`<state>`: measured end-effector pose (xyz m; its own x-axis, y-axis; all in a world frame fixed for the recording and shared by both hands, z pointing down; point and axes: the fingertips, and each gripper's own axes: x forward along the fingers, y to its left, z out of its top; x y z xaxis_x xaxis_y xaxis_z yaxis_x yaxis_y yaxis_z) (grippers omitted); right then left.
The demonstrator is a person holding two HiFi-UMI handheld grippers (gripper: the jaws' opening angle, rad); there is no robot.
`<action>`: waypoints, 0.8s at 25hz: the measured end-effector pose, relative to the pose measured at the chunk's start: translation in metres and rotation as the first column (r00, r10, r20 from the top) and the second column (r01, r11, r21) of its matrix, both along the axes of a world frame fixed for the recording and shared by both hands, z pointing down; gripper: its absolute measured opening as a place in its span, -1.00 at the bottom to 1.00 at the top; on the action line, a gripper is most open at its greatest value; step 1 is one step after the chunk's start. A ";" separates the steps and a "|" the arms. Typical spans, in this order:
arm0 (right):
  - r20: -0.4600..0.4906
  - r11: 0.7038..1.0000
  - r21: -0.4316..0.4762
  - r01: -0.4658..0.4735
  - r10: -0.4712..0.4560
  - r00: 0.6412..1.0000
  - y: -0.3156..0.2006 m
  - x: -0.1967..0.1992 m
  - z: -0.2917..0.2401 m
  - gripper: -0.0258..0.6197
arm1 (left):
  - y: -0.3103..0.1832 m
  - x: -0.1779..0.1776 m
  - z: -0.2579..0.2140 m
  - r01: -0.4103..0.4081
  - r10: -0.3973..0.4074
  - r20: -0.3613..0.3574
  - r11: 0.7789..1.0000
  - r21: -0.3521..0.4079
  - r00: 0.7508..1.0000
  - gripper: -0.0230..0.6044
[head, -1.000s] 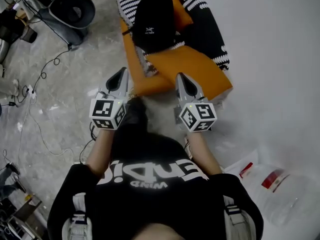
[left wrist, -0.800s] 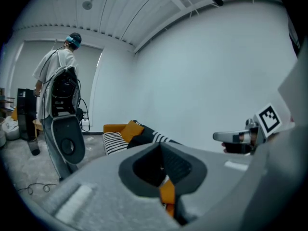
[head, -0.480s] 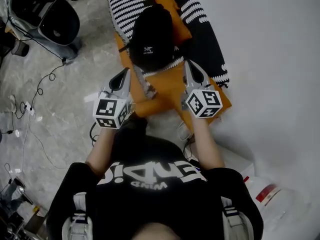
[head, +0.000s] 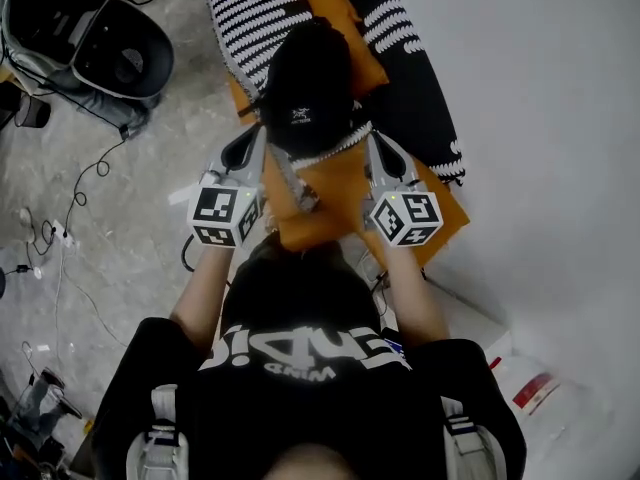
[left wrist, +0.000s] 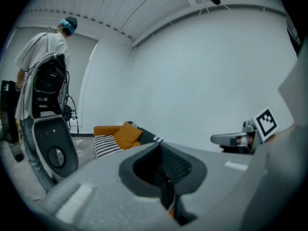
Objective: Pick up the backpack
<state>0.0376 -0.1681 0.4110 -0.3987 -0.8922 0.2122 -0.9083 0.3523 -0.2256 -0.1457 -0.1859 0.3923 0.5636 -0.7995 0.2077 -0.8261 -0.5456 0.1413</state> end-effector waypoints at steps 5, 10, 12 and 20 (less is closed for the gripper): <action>0.011 1.000 -0.030 0.000 0.000 1.000 -0.058 0.030 -0.004 -0.92 | -0.068 0.027 -0.006 0.008 -0.008 0.011 1.000 -0.027 1.000 -0.92; 0.024 0.999 -0.047 0.004 -0.002 1.000 -0.101 0.050 0.009 -0.91 | -0.111 0.044 0.000 0.024 -0.024 0.006 0.999 -0.041 1.000 -0.92; 0.028 0.998 -0.051 0.021 -0.020 0.999 -0.115 0.049 0.014 -0.85 | -0.121 0.048 0.007 0.026 -0.026 -0.002 0.998 -0.059 1.000 -0.74; 0.129 0.997 -0.042 0.066 -0.060 0.990 -0.168 0.054 0.034 0.15 | -0.166 0.068 0.052 0.004 -0.011 -0.040 0.985 -0.172 0.999 0.34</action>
<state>0.0918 -0.3359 0.4453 -0.4802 -0.8549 0.1964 -0.8475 0.3944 -0.3552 -0.0773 -0.3518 0.4440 0.5689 -0.7580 0.3191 -0.8214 -0.5045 0.2661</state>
